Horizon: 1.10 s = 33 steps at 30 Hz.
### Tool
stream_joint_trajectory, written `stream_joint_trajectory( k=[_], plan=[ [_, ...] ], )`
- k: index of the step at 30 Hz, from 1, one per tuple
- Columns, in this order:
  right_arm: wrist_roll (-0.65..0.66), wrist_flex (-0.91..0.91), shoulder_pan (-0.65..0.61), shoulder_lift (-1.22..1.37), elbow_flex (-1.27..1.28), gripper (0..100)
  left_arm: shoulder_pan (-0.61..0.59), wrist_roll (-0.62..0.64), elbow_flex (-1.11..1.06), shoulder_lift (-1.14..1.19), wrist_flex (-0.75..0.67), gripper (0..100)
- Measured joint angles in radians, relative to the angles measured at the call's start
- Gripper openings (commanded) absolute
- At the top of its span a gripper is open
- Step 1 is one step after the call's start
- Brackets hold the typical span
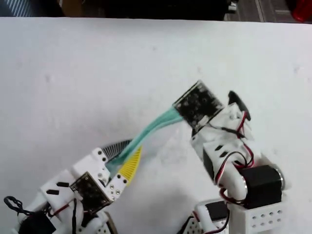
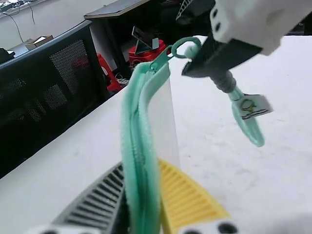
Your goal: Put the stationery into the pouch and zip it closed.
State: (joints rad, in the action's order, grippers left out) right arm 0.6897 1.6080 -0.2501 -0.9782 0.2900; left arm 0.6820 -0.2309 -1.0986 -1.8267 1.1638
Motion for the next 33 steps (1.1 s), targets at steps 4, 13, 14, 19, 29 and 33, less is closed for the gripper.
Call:
stream_joint_trajectory(
  k=[4, 13, 14, 19, 29, 33],
  plan=[
    [0.078, 0.077, -0.084, -0.038, 0.000, 32.0, 0.000, 0.000, 0.000, 0.000, 0.000, 2],
    [0.064, 0.078, -0.362, 0.038, -0.112, 32.1, 0.000, 0.000, 0.000, 0.000, 0.000, 2],
    [0.063, 0.078, -0.374, 0.089, -0.137, 32.1, 0.000, 0.000, -0.002, 0.000, 0.000, 2],
    [0.063, 0.083, -0.400, 0.232, -0.298, 32.1, 0.000, 0.000, -0.005, 0.000, 0.000, 2],
    [0.038, 0.087, -0.404, 0.281, -0.339, 31.9, -0.005, 0.003, -0.005, -0.002, 0.000, 2],
    [-0.132, 0.091, -0.402, 0.189, -0.373, 31.9, -0.005, 0.005, -0.005, -0.002, 0.000, 2]
  ],
)
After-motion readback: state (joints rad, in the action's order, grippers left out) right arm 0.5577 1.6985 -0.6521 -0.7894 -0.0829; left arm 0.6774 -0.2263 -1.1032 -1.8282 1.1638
